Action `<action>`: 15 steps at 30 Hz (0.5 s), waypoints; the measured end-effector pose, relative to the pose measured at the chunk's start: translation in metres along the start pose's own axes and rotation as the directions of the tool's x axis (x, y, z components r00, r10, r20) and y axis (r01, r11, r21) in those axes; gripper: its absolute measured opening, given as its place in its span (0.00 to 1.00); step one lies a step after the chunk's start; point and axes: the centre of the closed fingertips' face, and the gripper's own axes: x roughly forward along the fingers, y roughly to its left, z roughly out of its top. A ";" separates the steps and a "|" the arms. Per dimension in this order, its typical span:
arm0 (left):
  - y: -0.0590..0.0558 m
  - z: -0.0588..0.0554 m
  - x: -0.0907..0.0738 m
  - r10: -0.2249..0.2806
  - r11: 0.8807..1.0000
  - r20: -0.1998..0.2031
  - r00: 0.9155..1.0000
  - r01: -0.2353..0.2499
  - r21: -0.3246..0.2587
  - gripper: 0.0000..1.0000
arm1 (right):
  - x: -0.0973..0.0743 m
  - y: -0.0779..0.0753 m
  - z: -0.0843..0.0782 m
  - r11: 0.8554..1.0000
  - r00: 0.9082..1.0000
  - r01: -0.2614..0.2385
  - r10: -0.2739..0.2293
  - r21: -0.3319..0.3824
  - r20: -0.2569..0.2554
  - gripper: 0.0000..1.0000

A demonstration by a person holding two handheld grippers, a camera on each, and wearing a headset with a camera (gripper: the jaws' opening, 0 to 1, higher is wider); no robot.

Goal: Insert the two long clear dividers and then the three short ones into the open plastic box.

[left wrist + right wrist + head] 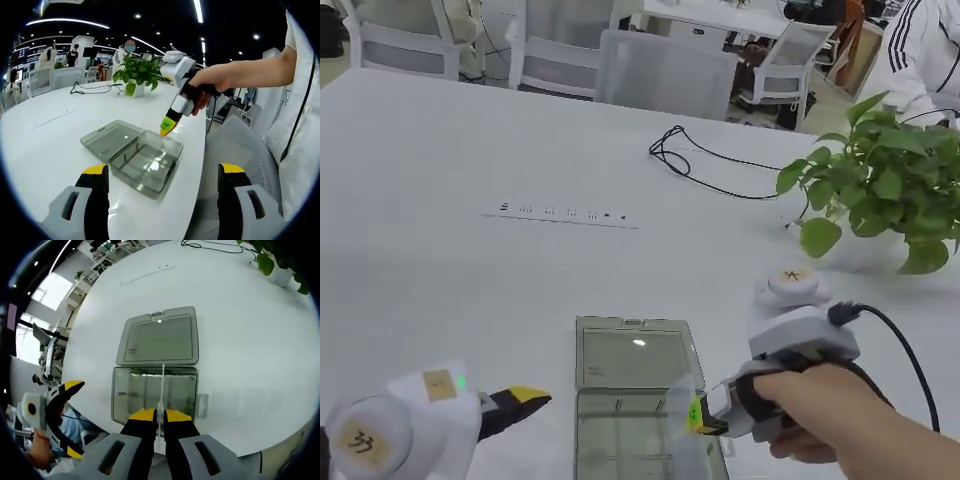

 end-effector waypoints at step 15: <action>-0.001 0.001 0.001 -0.002 1.000 0.011 1.000 0.003 -0.012 0.91 | 0.008 -0.004 -0.002 1.000 1.000 0.004 -0.004 0.016 -0.001 0.07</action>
